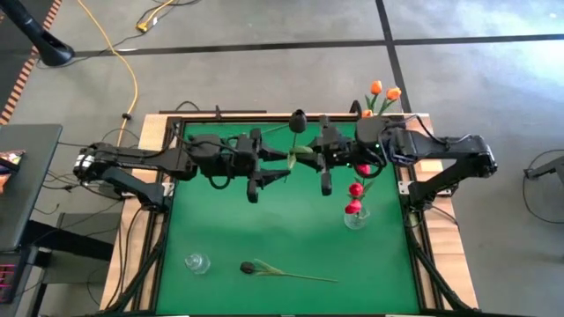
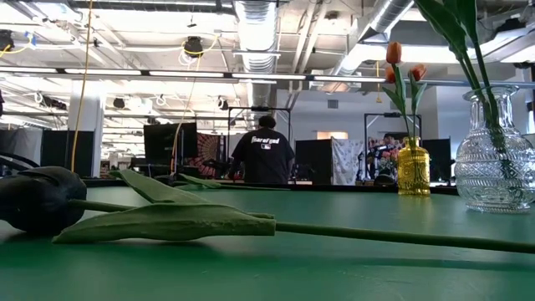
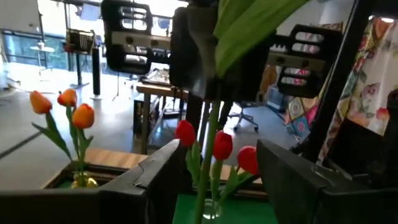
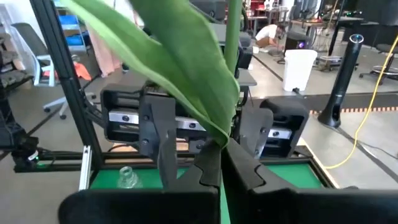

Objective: Sort flowers into vase by color
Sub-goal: Put the middle black tulip into the bottom transparent flower vase

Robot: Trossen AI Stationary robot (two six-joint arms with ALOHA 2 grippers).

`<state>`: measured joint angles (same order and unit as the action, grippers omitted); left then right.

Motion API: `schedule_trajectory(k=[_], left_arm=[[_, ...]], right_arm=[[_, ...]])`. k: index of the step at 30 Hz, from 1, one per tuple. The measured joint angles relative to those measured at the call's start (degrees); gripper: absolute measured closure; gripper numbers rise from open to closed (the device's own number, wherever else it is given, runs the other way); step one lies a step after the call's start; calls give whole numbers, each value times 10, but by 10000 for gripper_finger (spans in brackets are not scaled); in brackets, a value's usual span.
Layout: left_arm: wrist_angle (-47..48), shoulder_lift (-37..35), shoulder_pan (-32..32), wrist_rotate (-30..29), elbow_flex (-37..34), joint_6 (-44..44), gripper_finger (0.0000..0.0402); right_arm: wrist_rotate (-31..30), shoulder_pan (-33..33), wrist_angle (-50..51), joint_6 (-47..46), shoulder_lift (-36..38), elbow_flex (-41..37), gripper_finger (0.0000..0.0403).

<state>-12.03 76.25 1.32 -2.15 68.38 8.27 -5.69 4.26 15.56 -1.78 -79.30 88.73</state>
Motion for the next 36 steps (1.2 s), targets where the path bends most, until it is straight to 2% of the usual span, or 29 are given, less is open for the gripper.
schedule_trajectory(k=[11, 17, 23, 28, 32, 36], left_arm=[[-3, -2, 1, -13, 0, -5, 217], [-3, -2, 1, -13, 0, -4, 263], [14, -2, 1, -13, 0, 2, 331], [16, -2, 1, -11, 0, 15, 394], [16, -2, 1, -11, 0, 15, 398], [15, -2, 1, -12, 0, 17, 400]], right_arm=[[0, 6, 2, -14, -10, 0, 374], [0, 6, 3, -14, -11, 0, 374], [0, 6, 3, -13, -11, 0, 371], [-1, 6, 5, -16, -11, 0, 348], [-1, 4, 7, -46, -11, 0, 327], [7, 4, 22, -53, -11, 0, 289]])
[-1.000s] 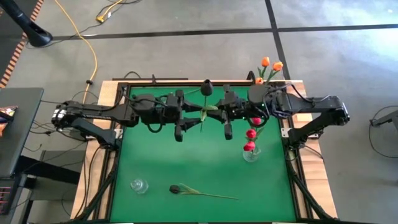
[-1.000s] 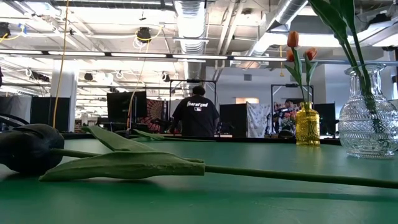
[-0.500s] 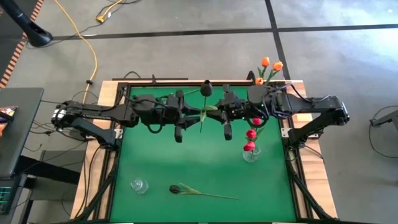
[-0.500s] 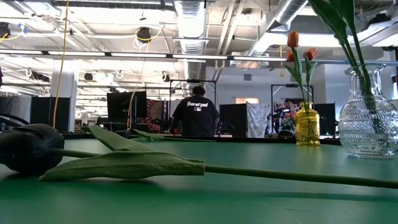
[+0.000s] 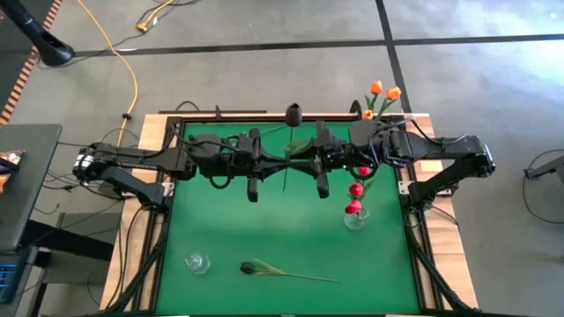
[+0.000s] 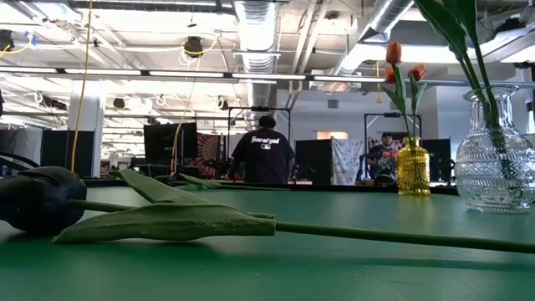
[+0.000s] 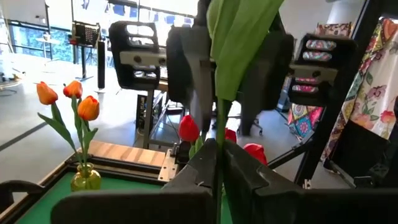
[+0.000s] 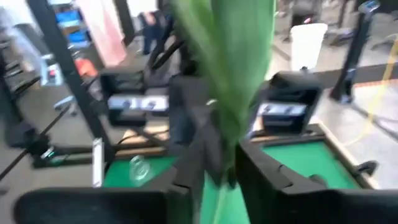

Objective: Sort flowers into vase by color
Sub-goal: Put the middle black tulip into the bottom transparent flower vase

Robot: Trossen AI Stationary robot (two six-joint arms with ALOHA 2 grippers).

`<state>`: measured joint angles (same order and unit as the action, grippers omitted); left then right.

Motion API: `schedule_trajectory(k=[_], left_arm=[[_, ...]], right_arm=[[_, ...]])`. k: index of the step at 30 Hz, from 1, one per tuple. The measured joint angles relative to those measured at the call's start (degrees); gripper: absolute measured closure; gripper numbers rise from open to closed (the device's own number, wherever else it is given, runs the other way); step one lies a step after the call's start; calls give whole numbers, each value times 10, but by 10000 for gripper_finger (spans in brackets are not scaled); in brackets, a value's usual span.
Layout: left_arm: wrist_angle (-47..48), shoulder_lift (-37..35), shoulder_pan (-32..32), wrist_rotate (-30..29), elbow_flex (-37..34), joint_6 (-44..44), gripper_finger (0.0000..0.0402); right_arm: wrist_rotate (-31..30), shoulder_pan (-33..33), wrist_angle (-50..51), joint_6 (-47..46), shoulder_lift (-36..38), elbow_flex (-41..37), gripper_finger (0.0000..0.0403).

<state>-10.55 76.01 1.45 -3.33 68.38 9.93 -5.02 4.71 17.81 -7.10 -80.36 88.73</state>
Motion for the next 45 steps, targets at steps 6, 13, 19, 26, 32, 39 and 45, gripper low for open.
schedule_trajectory(k=[6, 13, 19, 26, 32, 39, 45], left_arm=[[16, -14, 0, 0, 0, -3, 401], [108, -94, 1, 35, 1, -5, 401], [200, -170, 55, 111, -1, -5, 401], [158, -224, 198, 118, -64, -31, 401], [75, -263, 308, 73, -169, 0, 401], [23, -326, 413, -51, -297, 57, 401], [20, -411, 482, -111, -363, 63, 401]], right_arm=[[19, 0, 24, -4, 2, 0, 192], [19, 0, 61, -1, 24, 0, 107], [19, 2, 109, -12, 38, 0, 98], [20, 2, 120, -20, 40, 0, 98], [20, 2, 118, -23, 40, 0, 98], [21, 1, 118, -50, 40, 0, 98], [21, -1, 115, -58, 40, 0, 98]])
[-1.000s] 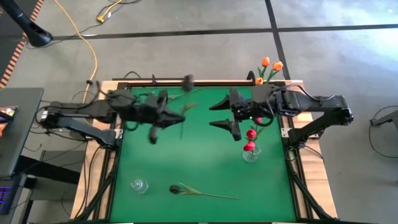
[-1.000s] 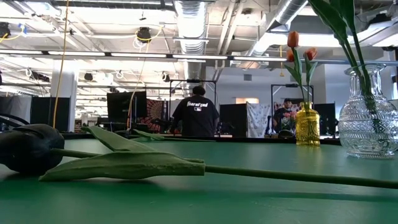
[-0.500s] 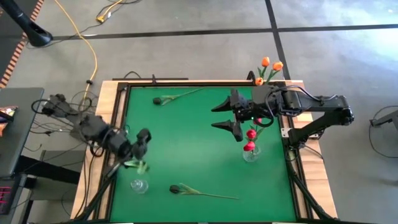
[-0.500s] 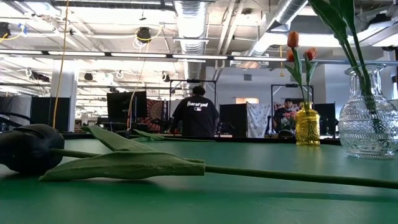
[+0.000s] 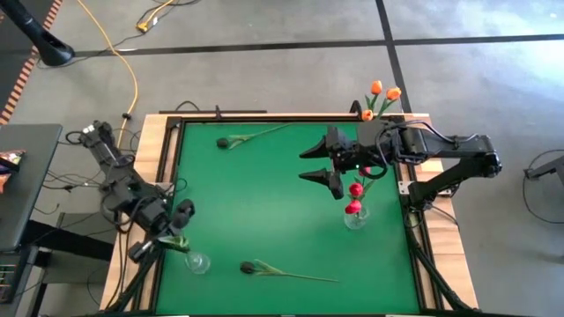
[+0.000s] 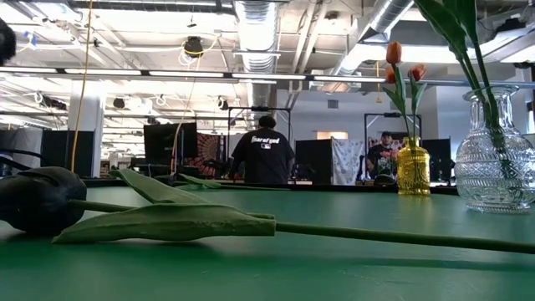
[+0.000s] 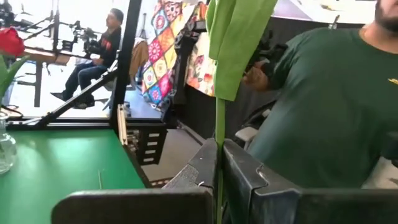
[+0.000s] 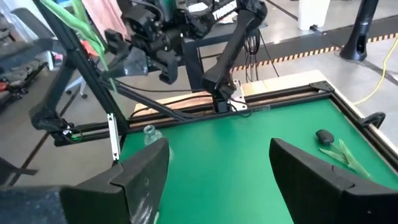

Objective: Sort flowers into vase by color
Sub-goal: Put the middle black tulip into the bottom transparent flower vase

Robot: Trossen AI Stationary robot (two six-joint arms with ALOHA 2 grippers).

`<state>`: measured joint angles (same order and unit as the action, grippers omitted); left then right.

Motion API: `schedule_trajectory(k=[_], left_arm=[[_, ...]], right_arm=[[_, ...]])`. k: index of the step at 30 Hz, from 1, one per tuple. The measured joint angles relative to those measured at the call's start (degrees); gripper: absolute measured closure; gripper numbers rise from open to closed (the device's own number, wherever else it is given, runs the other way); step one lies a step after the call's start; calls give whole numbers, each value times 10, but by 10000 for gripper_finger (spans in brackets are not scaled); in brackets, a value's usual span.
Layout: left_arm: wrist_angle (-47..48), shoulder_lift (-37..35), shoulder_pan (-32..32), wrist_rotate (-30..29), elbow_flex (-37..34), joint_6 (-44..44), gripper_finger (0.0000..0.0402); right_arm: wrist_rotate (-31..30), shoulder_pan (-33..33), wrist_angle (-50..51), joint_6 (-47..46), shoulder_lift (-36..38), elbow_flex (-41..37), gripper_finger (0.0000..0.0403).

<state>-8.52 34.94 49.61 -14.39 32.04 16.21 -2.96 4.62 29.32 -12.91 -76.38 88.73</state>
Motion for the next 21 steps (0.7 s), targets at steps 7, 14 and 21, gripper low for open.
schedule_trajectory(k=[7, 14, 21], left_arm=[[-1, -73, 43, -26, -64, -32, 401], [4, -112, 52, -27, -113, -38, 401], [27, -122, 52, -21, -117, -69, 401]], right_arm=[[-2, -7, -3, -51, 0, 0, 98], [-4, -10, -13, -89, 0, 0, 98], [-4, -10, -25, -106, 0, 0, 98]])
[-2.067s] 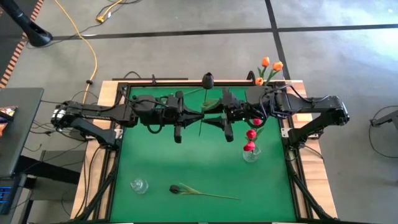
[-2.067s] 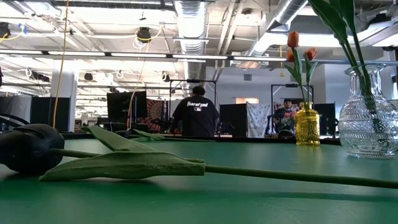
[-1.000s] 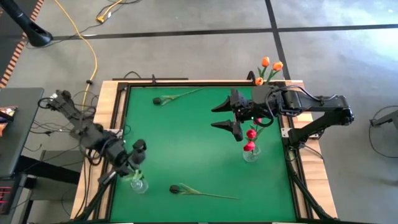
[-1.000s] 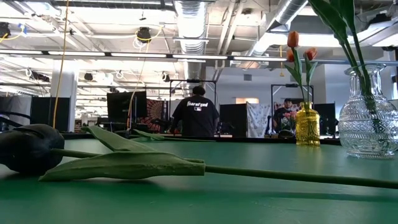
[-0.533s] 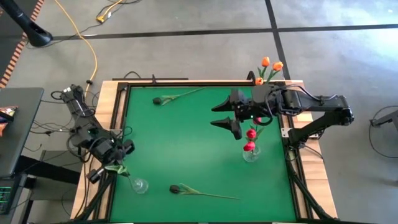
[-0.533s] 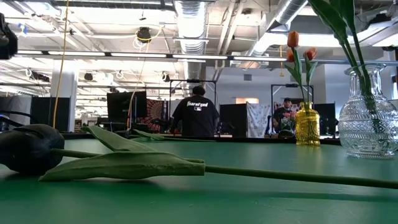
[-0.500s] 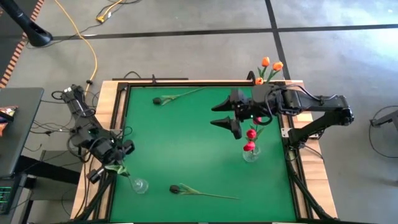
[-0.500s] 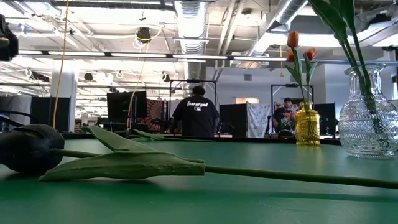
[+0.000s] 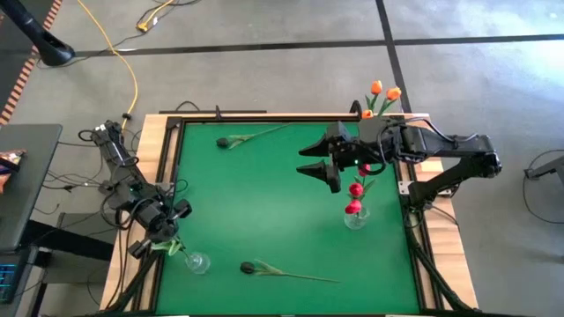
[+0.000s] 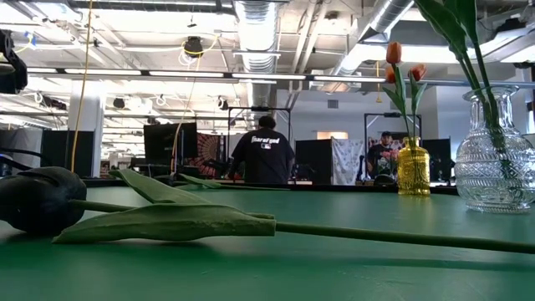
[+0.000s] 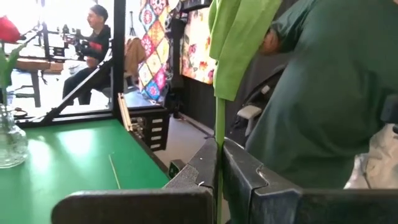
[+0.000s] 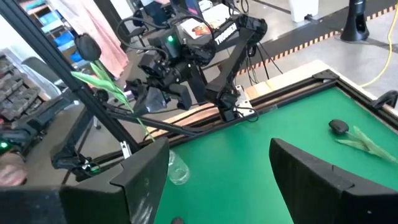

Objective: Sort flowers into vase by color
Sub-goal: Put the middle black tulip into the bottom transparent flower vase

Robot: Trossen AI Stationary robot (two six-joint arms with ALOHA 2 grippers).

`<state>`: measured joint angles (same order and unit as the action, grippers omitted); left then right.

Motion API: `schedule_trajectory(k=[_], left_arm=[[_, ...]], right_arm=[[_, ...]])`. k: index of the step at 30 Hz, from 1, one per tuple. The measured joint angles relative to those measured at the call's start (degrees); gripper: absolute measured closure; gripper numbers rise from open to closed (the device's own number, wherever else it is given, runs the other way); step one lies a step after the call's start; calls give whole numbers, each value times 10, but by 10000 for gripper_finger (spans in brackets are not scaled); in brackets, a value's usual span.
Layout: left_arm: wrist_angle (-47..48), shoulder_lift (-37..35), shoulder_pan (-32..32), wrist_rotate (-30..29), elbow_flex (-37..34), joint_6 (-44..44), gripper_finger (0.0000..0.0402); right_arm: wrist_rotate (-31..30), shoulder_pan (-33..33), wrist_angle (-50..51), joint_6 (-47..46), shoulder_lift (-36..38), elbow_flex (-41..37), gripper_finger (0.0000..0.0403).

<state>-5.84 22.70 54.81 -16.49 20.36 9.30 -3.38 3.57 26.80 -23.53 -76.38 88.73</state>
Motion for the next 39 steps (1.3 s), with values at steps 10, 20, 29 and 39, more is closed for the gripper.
schedule_trajectory(k=[10, 20, 29, 39], left_arm=[[31, 2, 0, 26, 0, 9, 401], [-47, 17, 0, 20, -79, 33, 401], [-50, 15, 0, -17, -94, 119, 393], [-9, 15, 0, -3, -94, 210, 334]], right_arm=[[-2, -3, 0, -20, 0, 0, 98], [-13, -3, 0, -21, 0, 0, 98], [-28, -8, 0, -20, 0, 0, 98], [-27, -7, 0, -16, 0, 0, 98]])
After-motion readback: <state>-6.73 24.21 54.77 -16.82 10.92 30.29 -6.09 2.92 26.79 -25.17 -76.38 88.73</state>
